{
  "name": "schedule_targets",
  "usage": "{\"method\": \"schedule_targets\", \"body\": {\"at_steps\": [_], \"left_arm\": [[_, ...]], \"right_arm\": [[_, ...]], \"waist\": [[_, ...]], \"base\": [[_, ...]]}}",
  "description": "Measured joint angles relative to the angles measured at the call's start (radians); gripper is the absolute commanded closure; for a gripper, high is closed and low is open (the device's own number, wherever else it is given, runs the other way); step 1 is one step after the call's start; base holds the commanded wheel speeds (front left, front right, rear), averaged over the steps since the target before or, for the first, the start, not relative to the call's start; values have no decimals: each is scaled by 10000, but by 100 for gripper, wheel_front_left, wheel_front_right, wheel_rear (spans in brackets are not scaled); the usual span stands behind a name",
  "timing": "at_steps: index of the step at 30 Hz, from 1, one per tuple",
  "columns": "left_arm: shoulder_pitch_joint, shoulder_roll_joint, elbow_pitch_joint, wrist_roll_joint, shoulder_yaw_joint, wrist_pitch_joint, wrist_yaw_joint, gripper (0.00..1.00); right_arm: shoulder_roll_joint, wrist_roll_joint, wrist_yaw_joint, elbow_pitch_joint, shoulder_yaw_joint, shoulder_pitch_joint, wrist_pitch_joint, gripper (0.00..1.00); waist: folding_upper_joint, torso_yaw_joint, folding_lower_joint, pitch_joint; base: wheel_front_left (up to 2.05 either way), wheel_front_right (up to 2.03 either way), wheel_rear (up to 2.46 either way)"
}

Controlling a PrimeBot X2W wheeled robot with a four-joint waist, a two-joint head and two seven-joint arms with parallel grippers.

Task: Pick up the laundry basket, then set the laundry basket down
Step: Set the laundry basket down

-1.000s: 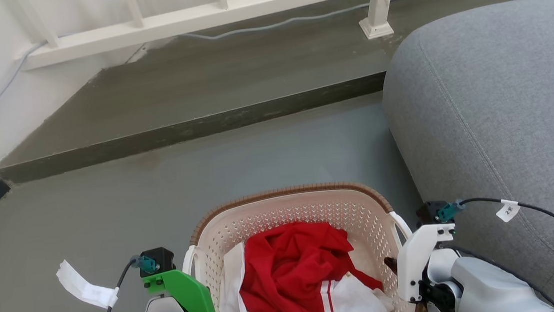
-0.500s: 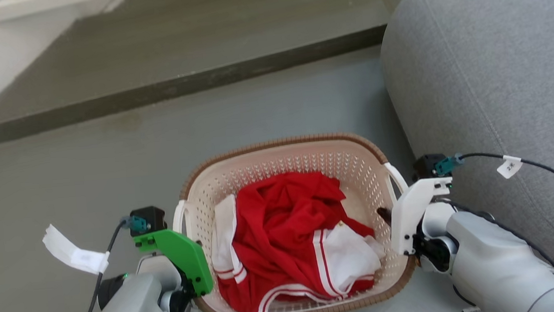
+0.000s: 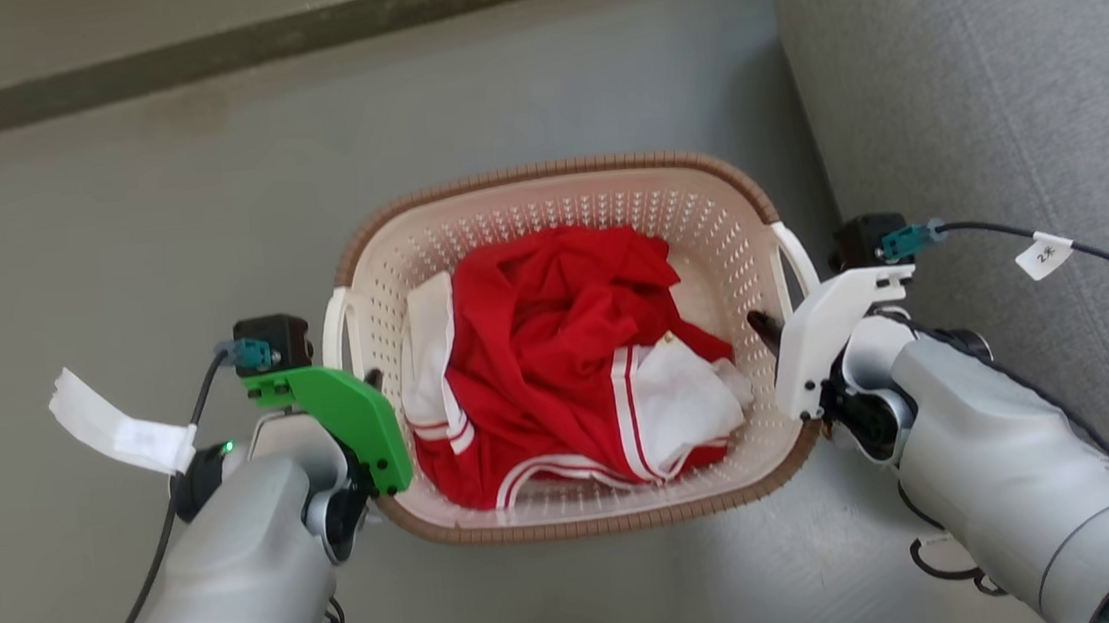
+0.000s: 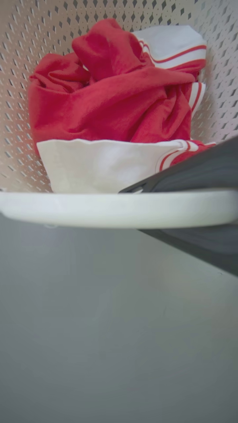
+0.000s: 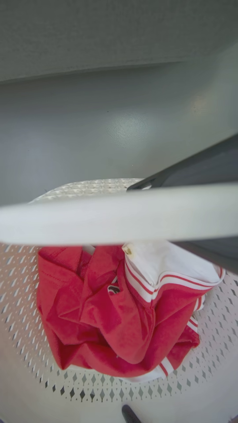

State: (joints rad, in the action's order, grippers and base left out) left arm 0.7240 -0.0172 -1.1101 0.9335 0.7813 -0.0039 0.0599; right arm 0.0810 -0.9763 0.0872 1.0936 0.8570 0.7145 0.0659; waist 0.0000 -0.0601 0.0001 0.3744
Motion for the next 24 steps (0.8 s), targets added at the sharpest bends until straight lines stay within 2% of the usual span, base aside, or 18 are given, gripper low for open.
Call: {"method": "schedule_targets", "body": {"at_steps": [13, 24], "left_arm": [[1104, -19, 23, -84, -159, -679, -77, 100], [1590, -13, -27, -69, -305, -1012, -75, 100]], "right_arm": [[136, 48, 2, -192, -107, 837, -1047, 100], [211, 94, 4, -192, 31, 1401, -1419, 100]], "waist": [[0, 81, 1, 1839], [0, 244, 0, 3192]], "base": [[0, 0, 0], [0, 0, 0]]}}
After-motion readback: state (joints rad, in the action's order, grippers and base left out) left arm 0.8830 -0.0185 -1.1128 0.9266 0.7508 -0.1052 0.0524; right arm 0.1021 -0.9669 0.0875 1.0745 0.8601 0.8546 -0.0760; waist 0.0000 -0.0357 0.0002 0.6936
